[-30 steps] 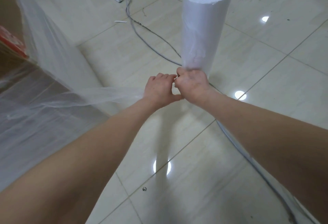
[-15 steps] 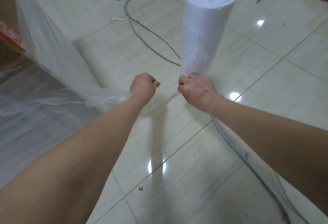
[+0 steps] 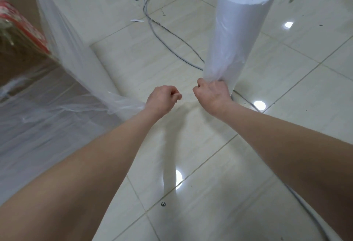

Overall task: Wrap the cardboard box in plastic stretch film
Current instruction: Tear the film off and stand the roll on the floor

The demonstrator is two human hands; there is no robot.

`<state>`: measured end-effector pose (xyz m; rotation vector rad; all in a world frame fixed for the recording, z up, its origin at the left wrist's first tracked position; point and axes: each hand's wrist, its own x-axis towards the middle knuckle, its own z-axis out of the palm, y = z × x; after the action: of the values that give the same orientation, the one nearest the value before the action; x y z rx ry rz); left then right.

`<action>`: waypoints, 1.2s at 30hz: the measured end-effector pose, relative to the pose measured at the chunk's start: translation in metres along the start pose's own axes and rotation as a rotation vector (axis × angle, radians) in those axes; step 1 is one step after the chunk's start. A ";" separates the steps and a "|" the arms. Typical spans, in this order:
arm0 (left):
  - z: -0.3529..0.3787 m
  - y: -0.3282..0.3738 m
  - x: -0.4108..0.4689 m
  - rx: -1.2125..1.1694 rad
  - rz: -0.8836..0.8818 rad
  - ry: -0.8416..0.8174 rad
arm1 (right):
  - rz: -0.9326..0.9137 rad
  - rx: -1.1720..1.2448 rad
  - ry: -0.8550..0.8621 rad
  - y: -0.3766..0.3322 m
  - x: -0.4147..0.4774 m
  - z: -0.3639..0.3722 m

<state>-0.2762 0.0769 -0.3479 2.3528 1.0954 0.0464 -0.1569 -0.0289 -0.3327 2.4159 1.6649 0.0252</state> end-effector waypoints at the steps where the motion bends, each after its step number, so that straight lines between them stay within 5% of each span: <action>1: 0.001 0.000 0.000 0.037 -0.002 0.019 | 0.005 -0.012 -0.015 0.000 0.002 -0.001; 7: 0.026 0.024 0.010 0.332 0.242 -0.016 | 0.023 -0.003 -0.018 0.003 0.004 0.005; 22: 0.019 -0.001 0.034 -0.013 -0.244 0.067 | -0.065 -0.022 -0.008 0.011 -0.006 0.009; 32: 0.021 -0.009 0.026 -0.079 -0.051 -0.110 | -0.295 -0.079 0.039 -0.013 -0.026 0.018; 36: 0.021 -0.008 0.024 -0.092 -0.039 -0.197 | 0.058 0.382 -0.041 -0.018 -0.040 0.027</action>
<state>-0.2609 0.0886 -0.3743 2.2011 1.0205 -0.1438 -0.1850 -0.0643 -0.3583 2.7114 1.7107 -0.3631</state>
